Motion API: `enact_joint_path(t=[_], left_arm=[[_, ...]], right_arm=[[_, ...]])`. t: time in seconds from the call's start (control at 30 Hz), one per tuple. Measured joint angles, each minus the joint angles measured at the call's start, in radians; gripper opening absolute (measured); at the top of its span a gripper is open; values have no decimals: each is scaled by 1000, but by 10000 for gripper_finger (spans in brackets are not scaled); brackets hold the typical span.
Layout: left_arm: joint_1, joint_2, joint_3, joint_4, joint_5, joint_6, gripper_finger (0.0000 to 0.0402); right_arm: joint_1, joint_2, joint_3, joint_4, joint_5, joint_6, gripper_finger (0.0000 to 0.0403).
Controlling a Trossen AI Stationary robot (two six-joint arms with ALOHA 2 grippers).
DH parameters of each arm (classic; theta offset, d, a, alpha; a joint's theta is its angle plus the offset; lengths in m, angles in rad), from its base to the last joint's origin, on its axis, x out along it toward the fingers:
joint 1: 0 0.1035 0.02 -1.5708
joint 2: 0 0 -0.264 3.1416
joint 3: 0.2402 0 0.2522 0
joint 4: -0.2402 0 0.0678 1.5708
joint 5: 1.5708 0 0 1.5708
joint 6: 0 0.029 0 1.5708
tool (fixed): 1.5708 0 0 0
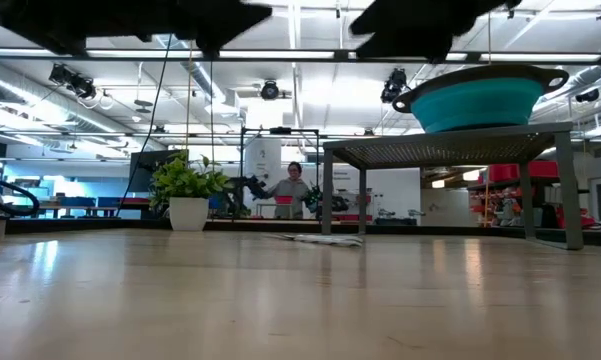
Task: Pick & Place Fruit
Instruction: Put the green patterned knife on the shelf
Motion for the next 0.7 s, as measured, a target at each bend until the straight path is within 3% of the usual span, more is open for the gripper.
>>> enact_joint_path(t=[0.13,0.4,0.53,0.7], left_arm=[[34,0,-45,176,45,-24,249],[44,-70,-13,186,-8,-8,249],[44,-149,2,185,-34,18,249],[43,-281,0,95,-12,16,249]], right_arm=[[-40,141,51,-12,-11,69,235],[-53,368,121,-17,218,247,235],[-79,417,124,-18,226,351,235],[-125,456,126,28,222,360,235]])
